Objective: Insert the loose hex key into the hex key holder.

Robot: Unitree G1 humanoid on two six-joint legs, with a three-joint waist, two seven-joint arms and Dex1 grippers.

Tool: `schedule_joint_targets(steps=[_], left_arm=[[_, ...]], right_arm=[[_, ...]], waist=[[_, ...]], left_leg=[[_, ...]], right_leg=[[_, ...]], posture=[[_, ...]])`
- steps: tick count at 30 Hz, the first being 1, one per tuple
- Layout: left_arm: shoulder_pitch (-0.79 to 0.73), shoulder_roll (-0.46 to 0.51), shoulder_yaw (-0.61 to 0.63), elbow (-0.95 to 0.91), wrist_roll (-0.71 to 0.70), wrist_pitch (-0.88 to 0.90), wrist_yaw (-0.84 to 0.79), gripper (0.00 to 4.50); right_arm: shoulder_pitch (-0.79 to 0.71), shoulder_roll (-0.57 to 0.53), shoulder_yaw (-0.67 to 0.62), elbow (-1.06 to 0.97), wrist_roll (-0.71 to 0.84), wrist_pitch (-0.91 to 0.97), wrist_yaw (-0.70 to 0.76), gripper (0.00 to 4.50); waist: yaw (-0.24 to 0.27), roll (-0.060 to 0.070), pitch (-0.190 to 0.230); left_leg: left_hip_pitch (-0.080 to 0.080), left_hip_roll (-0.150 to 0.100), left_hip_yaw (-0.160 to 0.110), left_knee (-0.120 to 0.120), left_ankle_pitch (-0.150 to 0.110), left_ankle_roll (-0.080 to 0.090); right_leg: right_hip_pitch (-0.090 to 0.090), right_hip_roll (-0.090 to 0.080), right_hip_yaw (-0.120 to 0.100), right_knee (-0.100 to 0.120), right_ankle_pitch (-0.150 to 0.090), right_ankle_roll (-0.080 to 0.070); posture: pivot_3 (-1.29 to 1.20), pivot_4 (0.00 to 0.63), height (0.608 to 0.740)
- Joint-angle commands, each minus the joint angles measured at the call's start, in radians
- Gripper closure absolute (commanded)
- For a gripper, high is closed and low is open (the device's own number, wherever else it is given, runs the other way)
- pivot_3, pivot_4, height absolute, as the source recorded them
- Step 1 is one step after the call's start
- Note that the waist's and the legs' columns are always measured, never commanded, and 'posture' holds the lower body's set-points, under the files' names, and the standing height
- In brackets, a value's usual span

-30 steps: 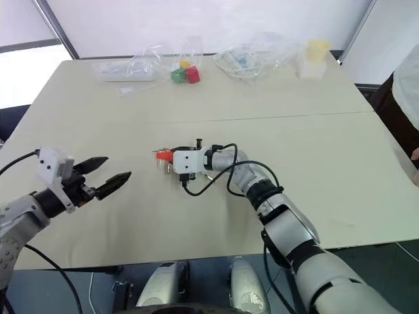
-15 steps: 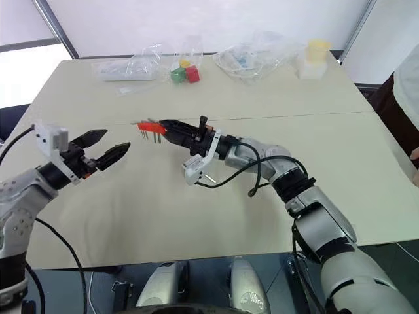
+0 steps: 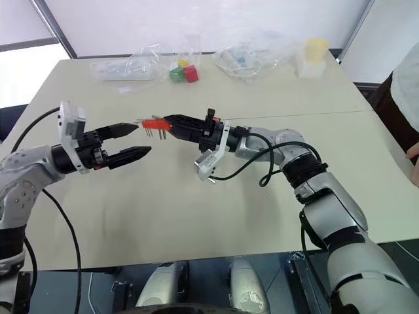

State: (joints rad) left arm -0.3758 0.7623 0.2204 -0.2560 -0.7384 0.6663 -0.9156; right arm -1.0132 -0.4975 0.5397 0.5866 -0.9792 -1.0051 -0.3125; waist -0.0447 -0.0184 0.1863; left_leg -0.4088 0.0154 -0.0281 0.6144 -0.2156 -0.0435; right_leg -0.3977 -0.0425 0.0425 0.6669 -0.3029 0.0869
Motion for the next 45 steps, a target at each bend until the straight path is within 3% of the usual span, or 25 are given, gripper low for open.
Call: schedule_joint_targets(steps=[1,30,34,45], left_arm=[[-0.037,-0.007,0.021,-0.038,-0.036,0.010,0.017,0.00],[-0.031,-0.010,0.007,-0.075,-0.066,0.043,0.048,0.00],[-0.038,-0.011,0.000,-0.074,-0.065,0.047,0.050,1.29],[-0.043,-0.015,-0.020,-0.077,-0.065,0.053,0.049,1.29]], right_arm=[[-0.028,0.000,-0.008,-0.001,0.018,-0.008,0.008,3.50],[-0.007,-0.005,-0.031,-0.022,0.101,-0.044,0.139,3.50],[-0.008,-0.003,-0.033,-0.026,0.108,-0.042,0.148,3.50],[-0.006,-0.005,-0.042,-0.036,0.138,-0.043,0.180,3.50]], waist=[[0.001,0.000,0.000],[0.000,0.000,0.000],[0.000,0.000,0.000],[0.000,0.000,0.000]], left_leg=[[0.000,0.000,0.000,0.000,0.000,0.000],[0.000,0.000,0.000,0.001,0.000,0.000],[0.000,0.000,0.000,0.001,0.000,0.000],[0.000,0.000,0.000,0.001,0.000,0.000]], right_leg=[[0.000,0.000,0.000,0.000,0.000,0.000],[0.000,0.000,0.000,0.001,0.000,0.000],[0.000,0.000,0.000,0.001,0.000,0.000],[0.000,0.000,0.000,0.001,0.000,0.000]], posture=[[0.00,0.150,0.740],[0.00,0.150,0.740],[0.00,0.150,0.740],[0.00,0.150,0.740]])
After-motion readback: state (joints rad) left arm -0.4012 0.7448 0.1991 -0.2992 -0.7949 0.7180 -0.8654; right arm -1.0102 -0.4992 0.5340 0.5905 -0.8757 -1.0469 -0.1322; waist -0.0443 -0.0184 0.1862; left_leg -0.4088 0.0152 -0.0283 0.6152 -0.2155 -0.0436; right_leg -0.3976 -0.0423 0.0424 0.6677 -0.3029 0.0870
